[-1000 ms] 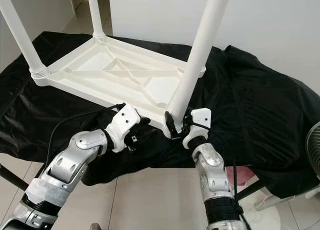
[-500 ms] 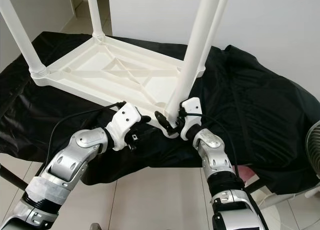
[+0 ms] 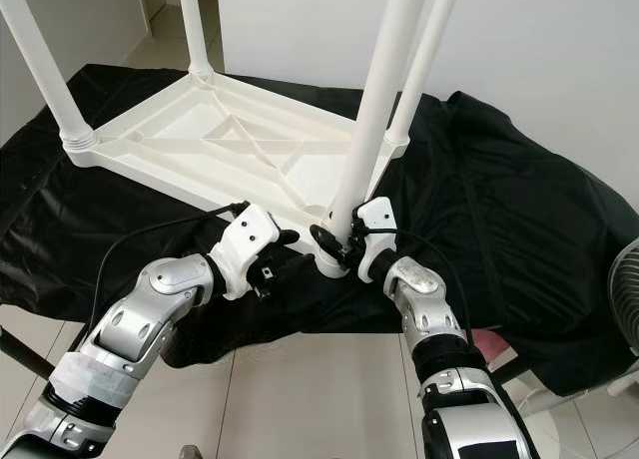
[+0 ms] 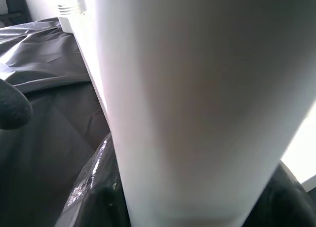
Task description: Building children table
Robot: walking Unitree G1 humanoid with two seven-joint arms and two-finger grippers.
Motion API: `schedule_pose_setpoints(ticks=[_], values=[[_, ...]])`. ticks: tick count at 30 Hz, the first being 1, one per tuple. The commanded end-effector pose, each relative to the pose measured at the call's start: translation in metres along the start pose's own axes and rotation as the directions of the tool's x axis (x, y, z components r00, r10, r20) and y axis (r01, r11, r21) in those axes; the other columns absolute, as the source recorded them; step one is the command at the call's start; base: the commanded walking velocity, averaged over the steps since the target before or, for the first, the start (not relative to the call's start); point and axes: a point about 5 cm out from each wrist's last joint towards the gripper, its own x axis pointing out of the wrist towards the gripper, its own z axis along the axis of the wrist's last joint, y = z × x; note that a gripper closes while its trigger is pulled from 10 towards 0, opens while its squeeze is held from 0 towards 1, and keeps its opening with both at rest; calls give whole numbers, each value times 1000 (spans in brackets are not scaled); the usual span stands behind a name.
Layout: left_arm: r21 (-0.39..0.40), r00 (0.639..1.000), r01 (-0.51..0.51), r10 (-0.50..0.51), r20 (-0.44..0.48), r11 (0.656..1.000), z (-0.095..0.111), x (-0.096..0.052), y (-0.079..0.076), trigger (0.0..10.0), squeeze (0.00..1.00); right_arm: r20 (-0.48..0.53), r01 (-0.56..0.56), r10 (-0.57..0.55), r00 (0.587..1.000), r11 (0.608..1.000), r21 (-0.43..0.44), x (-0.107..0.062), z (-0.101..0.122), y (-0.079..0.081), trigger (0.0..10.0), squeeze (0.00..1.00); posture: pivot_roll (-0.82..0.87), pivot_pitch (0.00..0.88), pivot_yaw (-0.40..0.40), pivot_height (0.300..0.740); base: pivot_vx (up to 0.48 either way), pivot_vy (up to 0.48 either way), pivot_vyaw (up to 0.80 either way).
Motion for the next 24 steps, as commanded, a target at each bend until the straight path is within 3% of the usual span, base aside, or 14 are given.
schedule_pose_setpoints(ticks=[1,10,18,20,21,22,23,24], values=[[-4,1000,-10,10,-3,1000,0,0,1,10000,0,-7,15,-15,1000,1000,5,-1,-2,-2,10000,0,32,37,-53,740,0,0,0],[-6,1000,-5,5,-6,1000,0,-1,0,10000,0,-25,213,-214,977,977,-24,-5,-1,-13,10000,0,29,40,-57,740,0,0,0],[-9,1000,13,-13,-5,1000,-1,1,-4,10000,0,-11,307,-307,952,951,38,-11,-3,4,10000,0,23,33,-57,740,0,0,0],[-8,1000,16,-16,-4,1000,-1,2,-5,10000,0,-19,411,-411,911,909,64,-12,-5,12,10000,0,23,29,-64,740,0,0,0],[-8,1000,16,-16,-4,1000,-1,2,-5,10000,0,-19,411,-411,911,909,64,-12,-5,12,10000,0,23,29,-64,740,0,0,0],[-8,1000,16,-16,-4,1000,-1,2,-5,10000,0,-25,475,-475,880,877,73,-11,-7,17,10000,0,23,25,-69,740,0,0,0],[-8,1000,16,-16,-4,1000,-1,2,-5,10000,0,-25,475,-475,880,877,73,-11,-7,17,10000,0,23,25,-69,740,0,0,0],[-9,1000,16,-16,-3,1000,-1,2,-5,10000,0,-28,533,-533,846,843,78,-11,-8,21,10000,0,23,25,-69,740,0,0,0]])
